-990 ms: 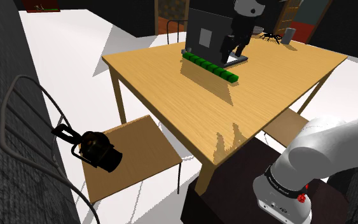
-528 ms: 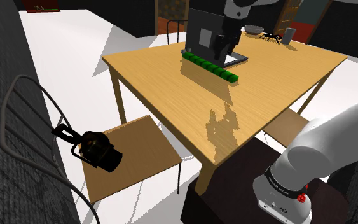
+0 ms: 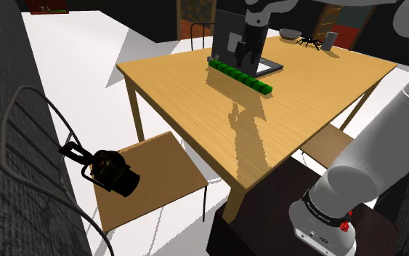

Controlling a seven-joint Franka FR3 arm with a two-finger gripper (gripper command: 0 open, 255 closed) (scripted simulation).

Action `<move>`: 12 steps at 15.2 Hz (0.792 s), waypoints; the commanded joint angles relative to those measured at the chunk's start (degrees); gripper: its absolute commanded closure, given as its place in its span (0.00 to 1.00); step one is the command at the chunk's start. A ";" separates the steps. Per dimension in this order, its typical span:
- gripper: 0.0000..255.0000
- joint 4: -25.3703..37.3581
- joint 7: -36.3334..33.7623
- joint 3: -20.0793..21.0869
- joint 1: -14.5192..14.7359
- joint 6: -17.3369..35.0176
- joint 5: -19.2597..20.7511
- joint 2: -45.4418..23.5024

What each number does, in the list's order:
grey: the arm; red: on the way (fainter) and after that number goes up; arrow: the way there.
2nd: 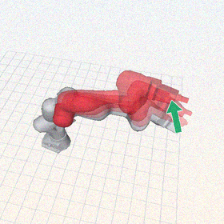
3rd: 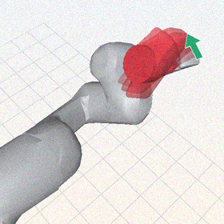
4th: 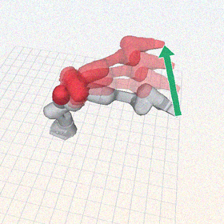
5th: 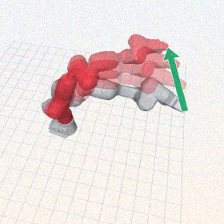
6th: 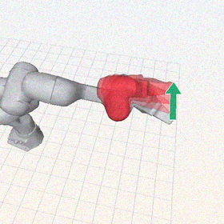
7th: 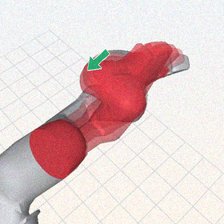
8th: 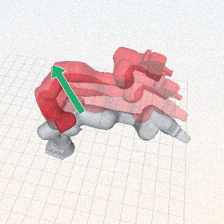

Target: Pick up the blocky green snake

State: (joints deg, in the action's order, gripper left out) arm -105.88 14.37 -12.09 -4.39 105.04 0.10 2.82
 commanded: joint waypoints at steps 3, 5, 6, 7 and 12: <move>0.00 9.12 3.43 -1.61 -1.67 -0.93 -3.34 -9.93; 0.00 14.35 4.91 -2.06 -2.82 -1.98 -5.11 -15.04; 0.00 16.37 5.40 -2.13 -3.32 -2.46 -5.73 -16.92; 0.00 15.64 5.43 -2.07 -3.33 -1.70 -5.74 -16.95; 0.00 12.25 5.66 -1.97 -3.28 2.02 -5.90 -17.30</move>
State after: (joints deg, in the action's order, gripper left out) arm -93.08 19.96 -14.03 -7.62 106.30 -5.74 -14.19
